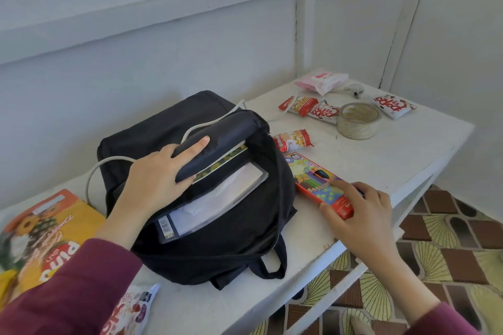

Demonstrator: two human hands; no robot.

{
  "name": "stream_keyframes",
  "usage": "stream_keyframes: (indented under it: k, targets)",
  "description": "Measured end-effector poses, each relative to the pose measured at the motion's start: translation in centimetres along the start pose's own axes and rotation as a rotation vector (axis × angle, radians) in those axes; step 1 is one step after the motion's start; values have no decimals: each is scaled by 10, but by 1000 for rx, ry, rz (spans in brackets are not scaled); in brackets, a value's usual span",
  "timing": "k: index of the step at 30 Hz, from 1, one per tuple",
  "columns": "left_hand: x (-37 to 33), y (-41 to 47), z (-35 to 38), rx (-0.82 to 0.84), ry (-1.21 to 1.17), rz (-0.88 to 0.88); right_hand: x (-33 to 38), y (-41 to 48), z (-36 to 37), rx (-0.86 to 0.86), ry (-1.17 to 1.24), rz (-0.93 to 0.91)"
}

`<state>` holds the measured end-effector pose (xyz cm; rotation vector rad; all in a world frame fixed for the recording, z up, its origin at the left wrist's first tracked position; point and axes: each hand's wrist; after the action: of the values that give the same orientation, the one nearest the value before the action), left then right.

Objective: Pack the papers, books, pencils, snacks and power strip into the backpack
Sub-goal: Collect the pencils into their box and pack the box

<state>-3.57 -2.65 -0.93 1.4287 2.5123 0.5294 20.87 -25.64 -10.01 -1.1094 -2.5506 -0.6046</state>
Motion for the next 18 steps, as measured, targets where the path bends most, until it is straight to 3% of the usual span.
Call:
stream_keyframes:
  k: [14,18]
  targets:
    - [19,25,-34,-16,-156,-94,10,-4,-16,125,403,106]
    - [19,34,-44,-8,-242,-119,24,-8,-21,54,431,-52]
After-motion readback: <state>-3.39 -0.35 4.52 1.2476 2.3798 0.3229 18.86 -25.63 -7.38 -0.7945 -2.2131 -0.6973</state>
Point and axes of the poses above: each hand's wrist, its own y-axis towards the middle knuckle, its own z-axis out of the palm, x = y × z, and after that the axes turned 13 degrees about -y, right-handed
